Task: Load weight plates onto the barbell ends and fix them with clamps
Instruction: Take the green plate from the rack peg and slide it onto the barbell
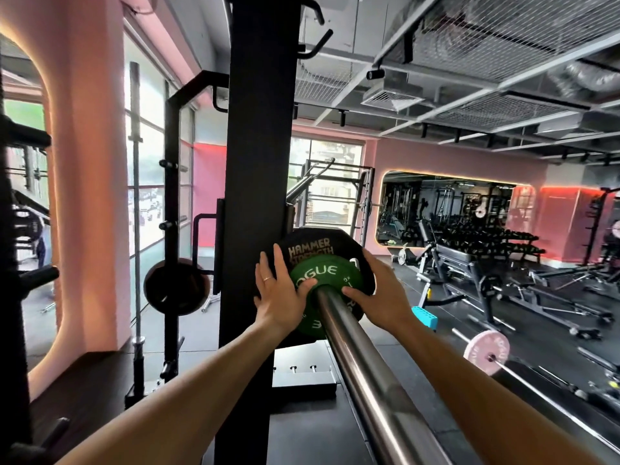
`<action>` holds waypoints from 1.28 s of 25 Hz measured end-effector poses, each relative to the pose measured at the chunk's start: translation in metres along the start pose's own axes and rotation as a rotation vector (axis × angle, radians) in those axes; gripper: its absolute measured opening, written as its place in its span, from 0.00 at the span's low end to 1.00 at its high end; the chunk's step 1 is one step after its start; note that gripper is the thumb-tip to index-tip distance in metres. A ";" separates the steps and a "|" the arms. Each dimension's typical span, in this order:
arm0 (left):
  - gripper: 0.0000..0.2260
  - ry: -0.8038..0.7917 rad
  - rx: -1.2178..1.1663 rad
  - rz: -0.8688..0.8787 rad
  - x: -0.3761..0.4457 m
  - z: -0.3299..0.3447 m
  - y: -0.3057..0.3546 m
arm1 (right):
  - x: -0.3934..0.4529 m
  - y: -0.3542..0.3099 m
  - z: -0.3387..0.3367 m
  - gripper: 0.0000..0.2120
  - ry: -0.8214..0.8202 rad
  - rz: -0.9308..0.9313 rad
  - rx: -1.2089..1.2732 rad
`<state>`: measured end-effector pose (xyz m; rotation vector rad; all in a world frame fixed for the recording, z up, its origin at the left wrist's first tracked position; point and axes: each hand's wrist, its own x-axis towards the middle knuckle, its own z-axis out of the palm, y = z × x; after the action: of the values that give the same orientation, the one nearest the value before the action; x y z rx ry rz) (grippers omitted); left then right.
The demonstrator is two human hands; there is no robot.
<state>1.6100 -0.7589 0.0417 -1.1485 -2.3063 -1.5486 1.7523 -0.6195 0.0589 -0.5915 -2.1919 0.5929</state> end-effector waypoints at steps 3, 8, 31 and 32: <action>0.40 0.055 0.093 0.015 0.004 0.009 -0.001 | 0.013 0.005 0.014 0.40 0.061 -0.017 0.036; 0.37 0.113 0.245 -0.002 0.006 0.019 -0.002 | 0.022 0.014 0.017 0.38 0.136 -0.030 0.091; 0.10 -0.154 0.447 -0.003 -0.069 -0.258 0.028 | -0.016 -0.201 -0.029 0.11 -0.378 -0.353 -0.172; 0.10 -0.143 0.449 -0.005 -0.074 -0.273 0.021 | -0.020 -0.215 -0.021 0.10 -0.388 -0.364 -0.181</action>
<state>1.5970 -1.0223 0.1472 -1.1559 -2.5630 -0.8969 1.7333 -0.7943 0.1853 -0.1617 -2.6554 0.3357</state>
